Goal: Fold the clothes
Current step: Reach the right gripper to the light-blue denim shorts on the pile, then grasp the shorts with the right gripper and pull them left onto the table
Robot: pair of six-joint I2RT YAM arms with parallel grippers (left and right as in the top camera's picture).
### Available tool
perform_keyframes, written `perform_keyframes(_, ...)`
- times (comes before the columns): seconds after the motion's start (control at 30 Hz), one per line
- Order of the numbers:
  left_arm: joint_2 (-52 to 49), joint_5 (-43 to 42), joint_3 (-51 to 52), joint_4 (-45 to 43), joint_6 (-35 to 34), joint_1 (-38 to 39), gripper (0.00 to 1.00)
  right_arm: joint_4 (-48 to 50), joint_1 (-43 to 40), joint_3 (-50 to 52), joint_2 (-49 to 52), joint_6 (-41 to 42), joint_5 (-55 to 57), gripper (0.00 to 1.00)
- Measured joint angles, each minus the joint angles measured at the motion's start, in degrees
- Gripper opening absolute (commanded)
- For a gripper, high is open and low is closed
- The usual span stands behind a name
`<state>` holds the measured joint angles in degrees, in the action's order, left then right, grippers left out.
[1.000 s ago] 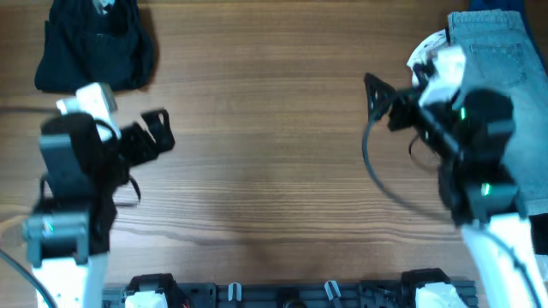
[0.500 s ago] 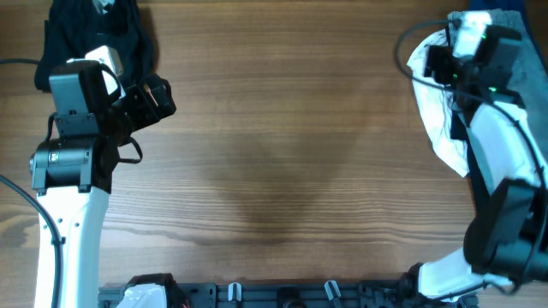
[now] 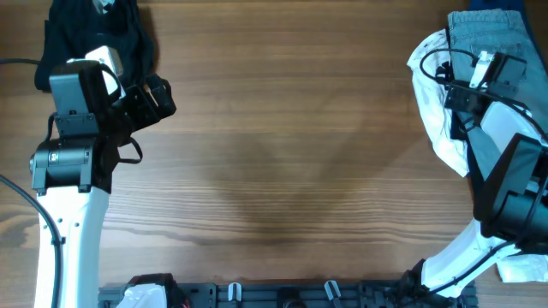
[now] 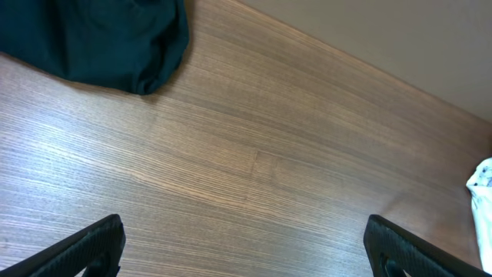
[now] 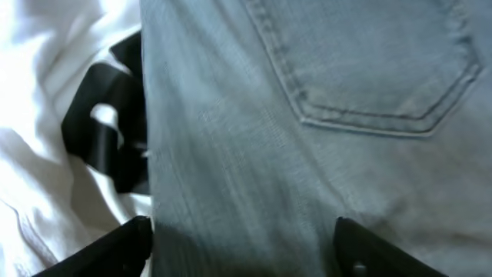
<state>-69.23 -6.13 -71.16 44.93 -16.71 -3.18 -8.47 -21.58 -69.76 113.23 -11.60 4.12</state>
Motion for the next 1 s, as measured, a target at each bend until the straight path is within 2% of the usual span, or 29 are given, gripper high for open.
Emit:
perform_keyframes(0.03,0.0,-0.02,0.0,0.02,0.0,0.0,1.0,-0.13,0.0,0.0,0.09,-0.04,-1.09,0.74)
perform_keyframes(0.07,0.0,-0.02,0.0,0.02,0.0,0.0,1.0,-0.11,0.0,0.0,0.09,-0.04,-1.81,0.59)
perform_keyframes(0.1,0.0,0.0,0.0,0.02,0.0,0.0,1.0,-0.33,0.0,0.0,0.09,-0.2,-2.21,0.5)
perform_keyframes(0.17,0.0,-0.02,0.0,0.02,0.02,0.0,1.0,-0.7,-0.07,0.0,0.09,-0.02,-1.64,0.17)
perform_keyframes(0.2,0.0,-0.02,0.0,0.02,0.0,0.0,1.0,-0.72,-0.11,0.0,0.09,0.52,-0.96,0.07)
perform_keyframes(0.3,-0.02,0.0,0.0,0.02,0.0,0.0,0.92,-1.11,-0.22,-0.11,0.07,2.38,0.87,0.04)
perform_keyframes(0.37,-0.09,0.0,0.0,0.0,-0.17,0.0,0.92,-1.73,-0.13,-0.15,-0.55,4.04,0.81,0.04)
perform_keyframes(0.43,-0.11,0.0,0.0,-0.13,-0.17,0.0,0.92,-4.55,0.74,-0.13,-6.32,5.42,-0.74,0.04)
perform_keyframes(0.53,-0.11,0.0,0.0,-0.15,-0.17,0.0,0.95,-10.64,8.92,-0.17,-17.22,6.03,-2.86,0.04)
perform_keyframes(0.6,-0.11,0.0,0.0,0.13,-0.17,0.0,0.98,-15.34,20.44,-0.57,-20.35,6.45,-4.79,0.04)
perform_keyframes(0.63,-0.11,0.0,0.0,0.55,-0.17,0.0,0.99,-17.31,26.36,-0.57,-20.04,6.64,-5.9,0.08)
perform_keyframes(0.7,-0.11,0.02,0.0,1.38,-0.17,0.0,1.0,-18.97,34.71,-0.57,-18.14,6.97,-6.78,0.29)
perform_keyframes(0.77,-0.11,0.11,0.0,1.73,-0.17,0.0,1.0,-18.95,41.9,-0.57,-14.99,7.21,-7.8,0.66)
perform_keyframes(0.8,-0.11,0.22,0.0,1.88,-0.17,0.0,1.0,-18.95,44.7,-0.57,-13.73,7.39,-8.26,0.8)
perform_keyframes(0.83,-0.11,0.24,0.0,1.97,-0.17,0.0,1.0,-18.95,46.88,-0.57,-12.81,7.32,-8.79,0.86)
perform_keyframes(0.87,-0.11,0.24,0.0,2.01,-0.17,0.0,1.0,-18.88,48.28,-0.57,-12.59,7.5,-9.18,0.89)
perform_keyframes(0.93,-0.11,0.24,0.0,2.01,-0.17,0.0,1.0,-18.56,47.76,-1.7,-12.66,7.82,-9.68,0.88)
perform_keyframes(1.0,-0.13,0.24,0.0,2.03,-0.17,0.0,1.0,-17.62,44.06,-5.42,-12.68,7.87,-9.88,0.83)
